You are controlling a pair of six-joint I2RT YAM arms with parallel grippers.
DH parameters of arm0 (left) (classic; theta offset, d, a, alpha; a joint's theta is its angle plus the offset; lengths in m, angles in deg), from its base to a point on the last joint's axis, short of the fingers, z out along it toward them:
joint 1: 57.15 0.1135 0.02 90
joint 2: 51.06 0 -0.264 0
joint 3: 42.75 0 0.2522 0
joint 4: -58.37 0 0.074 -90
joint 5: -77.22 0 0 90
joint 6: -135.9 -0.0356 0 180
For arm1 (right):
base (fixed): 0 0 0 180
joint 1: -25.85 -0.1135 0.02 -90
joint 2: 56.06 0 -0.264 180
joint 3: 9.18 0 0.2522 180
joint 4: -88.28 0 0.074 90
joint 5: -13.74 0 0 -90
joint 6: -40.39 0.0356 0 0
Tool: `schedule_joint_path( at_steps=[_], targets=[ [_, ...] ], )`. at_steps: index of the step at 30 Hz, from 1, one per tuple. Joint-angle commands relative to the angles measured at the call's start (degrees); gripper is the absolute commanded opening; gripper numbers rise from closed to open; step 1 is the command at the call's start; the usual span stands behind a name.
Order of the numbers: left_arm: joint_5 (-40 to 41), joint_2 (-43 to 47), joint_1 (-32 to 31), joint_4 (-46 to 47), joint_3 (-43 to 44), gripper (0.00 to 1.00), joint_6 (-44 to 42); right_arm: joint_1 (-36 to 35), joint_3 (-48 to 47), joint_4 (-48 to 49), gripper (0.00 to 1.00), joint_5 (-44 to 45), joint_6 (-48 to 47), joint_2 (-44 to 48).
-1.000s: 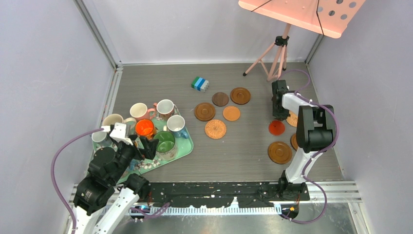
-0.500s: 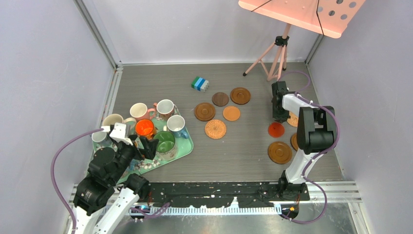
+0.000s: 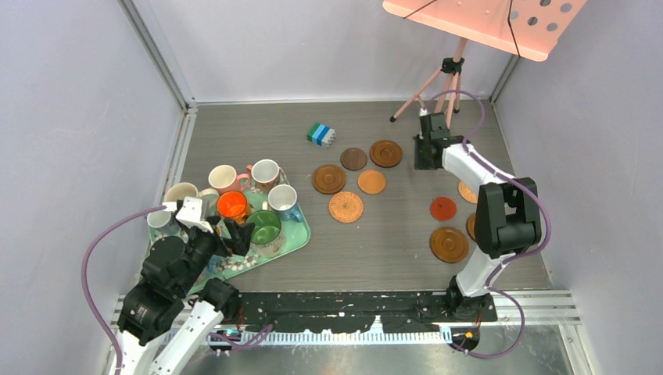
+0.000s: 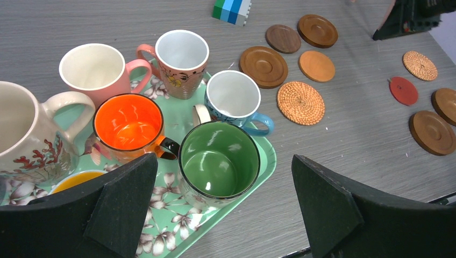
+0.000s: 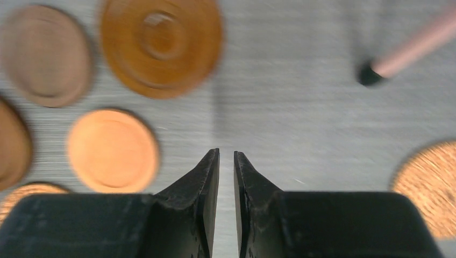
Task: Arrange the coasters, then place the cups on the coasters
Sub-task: Move the coaster to the center of the board.
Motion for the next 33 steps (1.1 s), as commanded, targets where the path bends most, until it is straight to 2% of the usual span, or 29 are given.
schedule_joint_path(
  at_steps=[1,6,11,15,22,33],
  targets=[
    [0.9,0.4,-0.1,2.0,-0.1,0.99,0.4,-3.6,-4.7,11.6,0.24,-6.5,6.3,-1.3],
    [1.1,0.5,-0.1,1.9,-0.1,0.99,0.4,-4.1,-9.0,18.8,0.24,-9.9,12.3,-7.6],
    [1.2,0.6,-0.2,1.9,-0.1,0.99,0.4,-4.1,-14.5,17.3,0.23,-10.5,15.1,-15.0],
    [1.3,0.9,-0.1,1.9,-0.1,0.99,0.4,-4.1,-15.2,16.8,0.22,-10.4,15.6,-18.0],
    [1.3,0.8,-0.2,1.9,-0.1,0.99,0.4,-4.1,-13.9,14.6,0.21,-8.5,14.7,-19.2],
    [1.4,1.0,-0.1,1.9,-0.2,0.99,0.5,-2.9,-8.0,12.0,0.20,-4.8,11.0,-16.1]
  ],
)
